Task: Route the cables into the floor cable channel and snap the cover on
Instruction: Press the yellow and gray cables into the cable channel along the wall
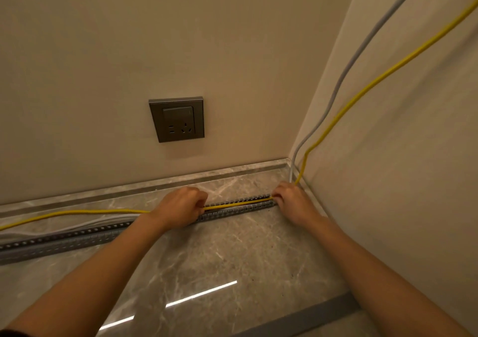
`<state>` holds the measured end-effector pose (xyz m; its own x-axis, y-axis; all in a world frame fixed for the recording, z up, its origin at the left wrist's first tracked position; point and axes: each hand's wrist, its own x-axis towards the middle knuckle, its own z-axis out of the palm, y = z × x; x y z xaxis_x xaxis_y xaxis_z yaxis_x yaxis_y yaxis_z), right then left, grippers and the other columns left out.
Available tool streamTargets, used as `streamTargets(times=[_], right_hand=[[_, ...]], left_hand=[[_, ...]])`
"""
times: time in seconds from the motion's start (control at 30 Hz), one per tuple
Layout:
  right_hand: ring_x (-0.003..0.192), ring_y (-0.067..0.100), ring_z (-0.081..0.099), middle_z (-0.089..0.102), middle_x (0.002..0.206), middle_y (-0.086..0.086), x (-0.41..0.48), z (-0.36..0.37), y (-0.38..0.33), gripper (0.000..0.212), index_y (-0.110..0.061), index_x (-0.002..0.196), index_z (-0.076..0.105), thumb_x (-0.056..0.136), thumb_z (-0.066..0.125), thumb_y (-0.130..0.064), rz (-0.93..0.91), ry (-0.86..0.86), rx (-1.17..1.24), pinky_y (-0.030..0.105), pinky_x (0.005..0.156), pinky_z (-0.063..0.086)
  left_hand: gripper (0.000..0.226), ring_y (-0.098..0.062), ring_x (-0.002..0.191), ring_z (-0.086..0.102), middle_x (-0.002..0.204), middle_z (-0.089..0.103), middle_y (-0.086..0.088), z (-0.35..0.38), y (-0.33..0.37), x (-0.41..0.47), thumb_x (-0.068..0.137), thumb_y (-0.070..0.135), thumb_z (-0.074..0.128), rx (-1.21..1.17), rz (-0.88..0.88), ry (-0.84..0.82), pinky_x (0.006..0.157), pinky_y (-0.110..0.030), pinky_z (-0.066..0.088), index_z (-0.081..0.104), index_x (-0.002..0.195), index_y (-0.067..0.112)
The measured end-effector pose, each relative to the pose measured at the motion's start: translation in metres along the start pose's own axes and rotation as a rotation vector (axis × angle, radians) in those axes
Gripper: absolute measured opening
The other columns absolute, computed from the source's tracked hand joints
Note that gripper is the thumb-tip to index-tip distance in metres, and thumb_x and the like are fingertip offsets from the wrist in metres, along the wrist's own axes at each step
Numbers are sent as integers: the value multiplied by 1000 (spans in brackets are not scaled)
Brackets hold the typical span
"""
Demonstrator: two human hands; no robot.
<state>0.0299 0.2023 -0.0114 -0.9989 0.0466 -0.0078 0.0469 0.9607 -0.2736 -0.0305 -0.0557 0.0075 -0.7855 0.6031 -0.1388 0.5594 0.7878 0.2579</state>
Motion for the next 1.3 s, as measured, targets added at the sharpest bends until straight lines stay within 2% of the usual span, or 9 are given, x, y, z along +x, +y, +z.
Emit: streamTargets(times=[0.2,0.37,0.47,0.57,0.67,0.8,1.0,1.13,1.3], right_hand=[[103,30,58,62,107,13,2,-2,4,25,-2,97,69,88,47,-8,29,9,-67,36,89,47],[110,29,54,63,113,15,6,-9,-4,36,-1,101,69,87,45,-24,131,-4,-201,34,96,39],[116,31,50,59,120,18,8,-12,-23,41,3,110,61,87,45,-27,162,-16,-229,37,100,37],[118,30,48,52,129,14,2,-4,-45,43,-3,127,49,87,45,-18,42,-10,-101,37,101,39],[129,24,40,45,140,9,-2,8,-67,55,-13,140,37,86,49,-15,-167,-139,-23,33,110,31],[127,26,43,49,139,11,-2,26,-88,49,-11,138,42,91,51,-19,-282,-165,-68,33,110,29],[111,31,52,59,120,15,7,22,-92,38,-12,132,50,94,44,-14,-309,-128,-230,36,90,40],[112,30,52,60,121,13,13,15,-78,34,-12,126,55,93,45,-15,-252,-137,-301,35,91,40],[116,29,53,59,123,12,14,7,-63,32,-10,122,57,92,46,-12,-86,-129,-325,37,93,44]], left_hand=[[19,-33,97,56,104,62,-14,13,10,-1,91,21,50,59,-11,106,67,-34,34,59,89,4],[16,-33,101,55,108,61,-17,20,25,6,93,21,50,31,-119,113,80,-40,43,56,91,6],[19,-31,97,56,106,60,-16,25,24,-1,94,20,48,46,-97,112,68,-34,37,58,95,5],[13,-29,72,63,81,64,-14,27,20,-15,70,9,77,64,31,203,52,-28,42,67,77,5],[16,-31,97,58,107,59,-20,25,20,-20,82,-4,57,-54,-25,230,78,-32,46,65,95,-1],[18,-35,100,55,113,53,-19,24,10,-19,85,1,54,-169,-135,275,79,-39,44,55,104,0],[29,-32,106,55,112,59,-15,15,-22,-32,92,31,51,-145,-331,217,88,-37,41,60,101,6],[27,-33,104,58,110,63,-16,14,-50,-46,96,26,43,-155,-392,204,86,-37,43,63,100,8],[20,-33,98,60,102,68,-18,7,-54,-44,92,19,53,-285,-392,181,75,-33,42,68,95,6]])
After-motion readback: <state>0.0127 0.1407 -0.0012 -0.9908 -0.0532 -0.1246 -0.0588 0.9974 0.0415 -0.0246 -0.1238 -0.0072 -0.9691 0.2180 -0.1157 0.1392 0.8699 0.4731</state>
